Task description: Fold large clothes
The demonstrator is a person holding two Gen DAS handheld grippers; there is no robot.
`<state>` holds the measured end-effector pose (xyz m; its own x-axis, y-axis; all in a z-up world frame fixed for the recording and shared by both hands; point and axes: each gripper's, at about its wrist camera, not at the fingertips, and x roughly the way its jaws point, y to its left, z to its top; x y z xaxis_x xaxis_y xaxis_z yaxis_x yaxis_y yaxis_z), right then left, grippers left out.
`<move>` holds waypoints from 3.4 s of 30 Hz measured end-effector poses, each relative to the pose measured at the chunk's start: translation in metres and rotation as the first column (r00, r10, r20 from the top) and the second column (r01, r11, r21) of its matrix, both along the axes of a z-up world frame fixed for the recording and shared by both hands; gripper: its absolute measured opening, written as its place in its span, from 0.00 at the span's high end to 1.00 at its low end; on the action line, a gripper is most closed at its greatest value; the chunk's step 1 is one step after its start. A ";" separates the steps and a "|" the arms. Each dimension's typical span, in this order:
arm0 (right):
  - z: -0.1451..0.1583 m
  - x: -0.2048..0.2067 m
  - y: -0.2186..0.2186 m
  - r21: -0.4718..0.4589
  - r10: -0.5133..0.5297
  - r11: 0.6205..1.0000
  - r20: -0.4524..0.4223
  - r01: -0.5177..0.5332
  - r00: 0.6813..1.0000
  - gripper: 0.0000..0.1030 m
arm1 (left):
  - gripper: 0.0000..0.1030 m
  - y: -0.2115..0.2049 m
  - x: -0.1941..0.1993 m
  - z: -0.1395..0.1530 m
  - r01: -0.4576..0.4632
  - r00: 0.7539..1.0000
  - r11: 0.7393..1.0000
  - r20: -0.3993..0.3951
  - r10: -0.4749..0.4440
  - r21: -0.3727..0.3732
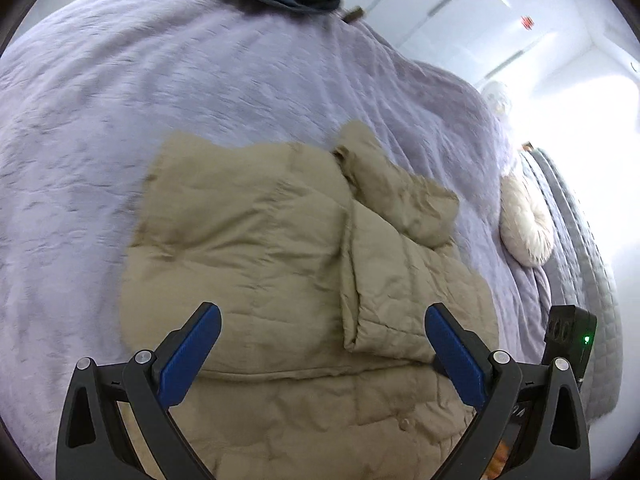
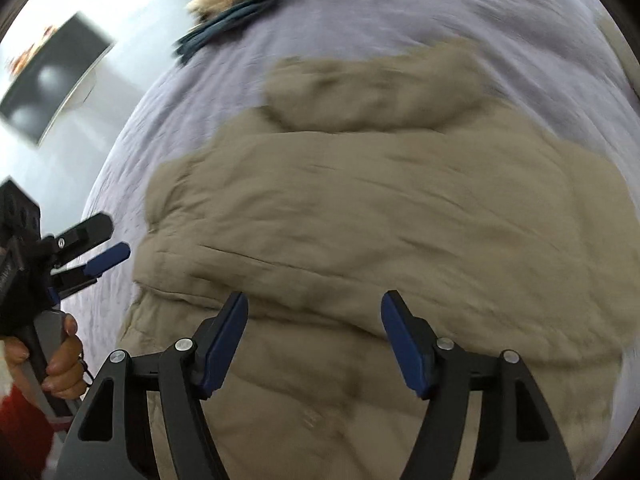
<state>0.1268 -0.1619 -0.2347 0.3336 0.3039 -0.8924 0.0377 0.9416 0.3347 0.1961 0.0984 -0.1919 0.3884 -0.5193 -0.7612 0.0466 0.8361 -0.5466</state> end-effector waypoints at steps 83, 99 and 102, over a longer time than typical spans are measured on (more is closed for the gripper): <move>0.007 -0.037 -0.210 -0.089 -0.463 0.875 0.128 0.475 0.877 0.86 | 0.86 -0.110 0.052 -0.068 0.170 0.985 0.929 -0.072 -0.154 0.328; 0.000 -0.072 -0.189 -0.099 -0.456 0.884 0.030 0.457 0.889 0.86 | 0.86 -0.103 0.025 -0.024 0.176 0.983 0.903 -0.023 -0.181 0.393; 0.005 -0.083 -0.183 -0.084 -0.460 0.884 0.010 0.460 0.888 0.86 | 0.86 -0.093 0.007 -0.011 0.154 0.987 0.912 -0.019 -0.159 0.381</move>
<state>0.0438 -0.3445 -0.2299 0.4091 0.0449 -0.9114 0.4761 0.8416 0.2552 0.2031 0.0056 -0.2033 0.3363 -0.2467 -0.9089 0.1981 0.9620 -0.1879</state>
